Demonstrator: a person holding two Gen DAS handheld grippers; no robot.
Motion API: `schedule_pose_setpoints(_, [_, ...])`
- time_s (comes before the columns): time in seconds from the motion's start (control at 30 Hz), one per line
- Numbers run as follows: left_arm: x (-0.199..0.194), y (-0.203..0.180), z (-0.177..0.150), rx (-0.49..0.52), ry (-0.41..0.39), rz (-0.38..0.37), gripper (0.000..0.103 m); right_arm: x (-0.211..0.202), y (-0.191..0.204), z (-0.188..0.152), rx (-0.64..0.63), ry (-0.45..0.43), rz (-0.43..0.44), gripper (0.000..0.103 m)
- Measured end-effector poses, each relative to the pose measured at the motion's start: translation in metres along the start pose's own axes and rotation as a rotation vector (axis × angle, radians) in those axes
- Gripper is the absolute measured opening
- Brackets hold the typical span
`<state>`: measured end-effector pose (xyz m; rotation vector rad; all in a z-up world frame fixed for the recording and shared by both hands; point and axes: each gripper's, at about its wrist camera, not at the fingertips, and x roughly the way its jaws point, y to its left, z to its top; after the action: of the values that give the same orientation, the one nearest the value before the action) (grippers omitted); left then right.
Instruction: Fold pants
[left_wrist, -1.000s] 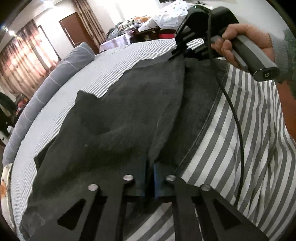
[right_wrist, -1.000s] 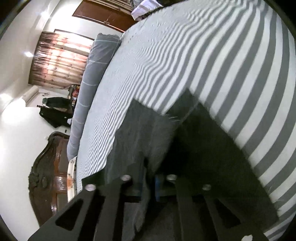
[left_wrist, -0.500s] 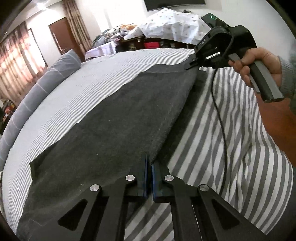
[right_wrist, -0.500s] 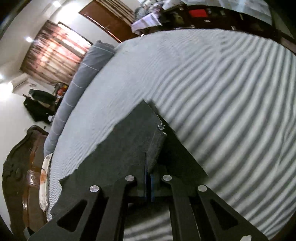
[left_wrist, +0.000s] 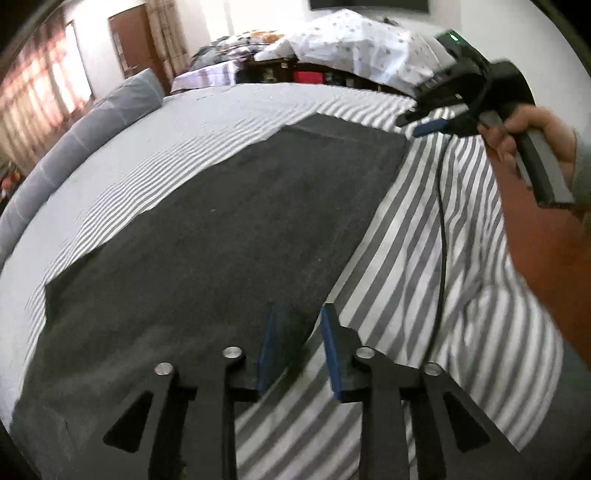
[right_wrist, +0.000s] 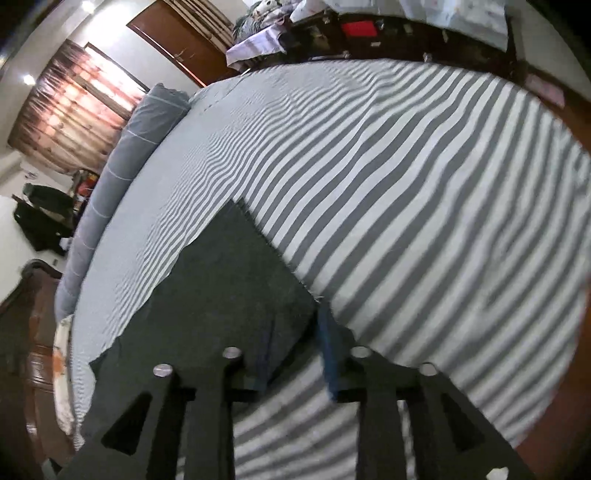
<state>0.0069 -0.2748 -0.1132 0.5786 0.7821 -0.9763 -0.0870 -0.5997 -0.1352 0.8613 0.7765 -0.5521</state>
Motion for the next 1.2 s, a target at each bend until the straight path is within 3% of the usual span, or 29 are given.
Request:
schedule_pose_setpoints(0.03, [-0.008,0.008,-0.004,-0.035,0.0,0.015,0.037,-0.006,0.001,-0.002,-0.012,-0.008,0.0,0.031])
schedule_pose_setpoints(0.17, [-0.044,0.058,-0.03,-0.228,-0.008,0.096,0.041,-0.022,0.031,-0.002,-0.074,-0.008,0.045,0.031])
schedule_pose_setpoints(0.27, [-0.063,0.099,-0.055,-0.326,-0.009,0.222,0.046,-0.02,0.077,-0.007,-0.168,0.014,0.098,0.031])
schedule_pose_setpoints(0.37, [-0.064,0.13,-0.078,-0.4,0.021,0.287,0.046,-0.007,0.129,-0.02,-0.257,0.061,0.148,0.032])
schedule_pose_setpoints(0.53, [-0.048,0.151,-0.116,-0.467,0.1,0.306,0.046,0.034,0.224,-0.055,-0.437,0.186,0.223,0.033])
schedule_pose_setpoints(0.67, [-0.052,0.158,-0.136,-0.508,0.098,0.27,0.046,0.06,0.292,-0.087,-0.599,0.277,0.247,0.033])
schedule_pose_setpoints(0.9, [-0.062,0.156,-0.14,-0.524,0.101,0.243,0.046,0.119,0.39,-0.12,-0.784,0.431,0.305,0.034])
schedule_pose_setpoints(1.0, [-0.081,0.17,-0.145,-0.58,0.047,0.21,0.046,0.146,0.426,-0.131,-0.86,0.489,0.31,0.034])
schedule_pose_setpoints(1.2, [-0.112,0.217,-0.13,-0.606,-0.096,0.332,0.046,0.195,0.46,-0.155,-0.963,0.589,0.27,0.034])
